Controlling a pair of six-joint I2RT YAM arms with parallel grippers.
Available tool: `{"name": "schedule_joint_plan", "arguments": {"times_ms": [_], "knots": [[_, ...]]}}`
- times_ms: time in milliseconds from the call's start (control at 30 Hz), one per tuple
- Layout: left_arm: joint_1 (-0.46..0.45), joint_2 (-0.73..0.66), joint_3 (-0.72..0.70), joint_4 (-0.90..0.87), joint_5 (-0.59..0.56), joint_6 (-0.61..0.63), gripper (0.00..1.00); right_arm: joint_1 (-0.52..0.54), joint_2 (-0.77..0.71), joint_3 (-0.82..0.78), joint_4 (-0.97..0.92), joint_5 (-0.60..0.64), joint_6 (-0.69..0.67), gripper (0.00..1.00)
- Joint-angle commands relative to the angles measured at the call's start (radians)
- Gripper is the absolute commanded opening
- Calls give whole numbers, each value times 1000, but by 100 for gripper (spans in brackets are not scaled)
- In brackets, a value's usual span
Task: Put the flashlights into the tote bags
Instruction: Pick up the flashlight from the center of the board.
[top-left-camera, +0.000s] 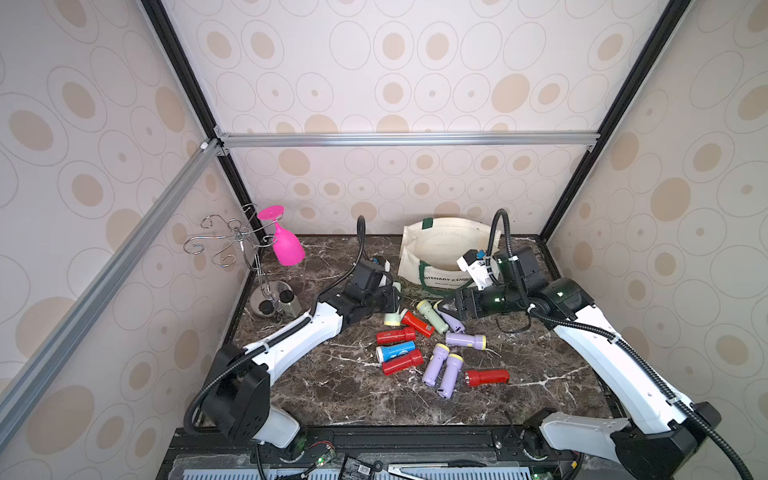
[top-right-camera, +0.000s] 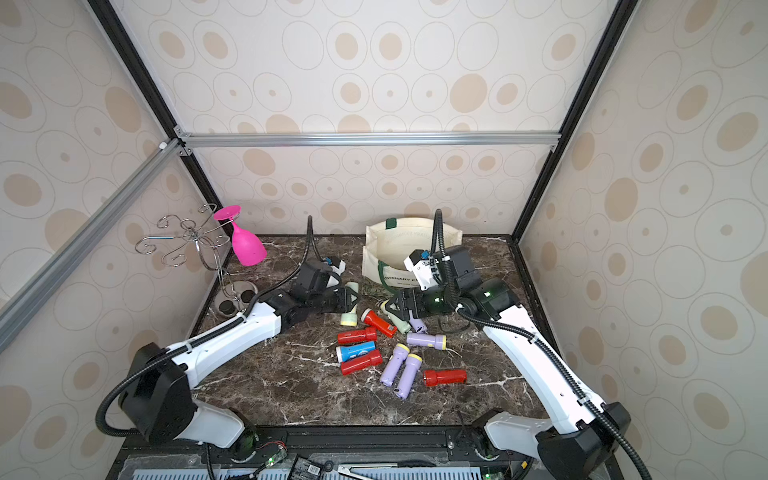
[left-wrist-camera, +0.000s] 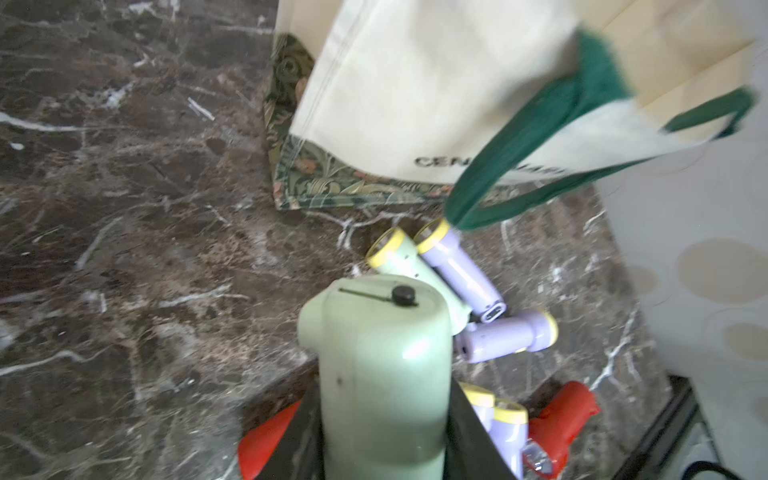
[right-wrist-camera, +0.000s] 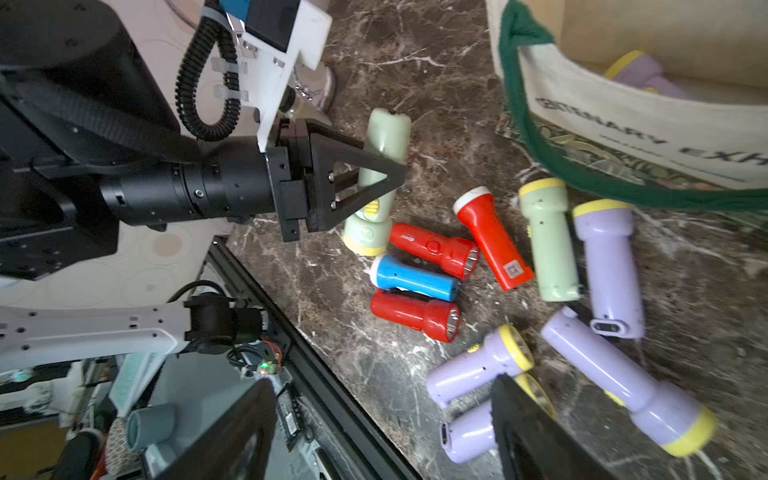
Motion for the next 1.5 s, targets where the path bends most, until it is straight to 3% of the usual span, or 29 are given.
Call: {"name": "schedule_joint_plan", "arguments": {"times_ms": [0, 267, 633, 1167, 1400, 1467], "knots": [[-39, -67, -52, 237, 62, -127, 10, -6, -20, -47, 124, -123, 47, 84], [-114, -112, -90, 510, 119, -243, 10, -27, -12, -79, 219, -209, 73, 90], [-174, -86, -132, 794, 134, -394, 10, -68, -40, -139, 249, -252, 75, 86], [-206, -40, -125, 913, 110, -452, 9, -69, -38, -162, 307, -328, 100, 72], [-208, -33, -126, 947, 98, -463, 8, -71, -48, -172, 306, -333, 99, 72], [-207, -27, -126, 952, 101, -462, 8, -71, -57, -173, 309, -326, 99, 63]]}}
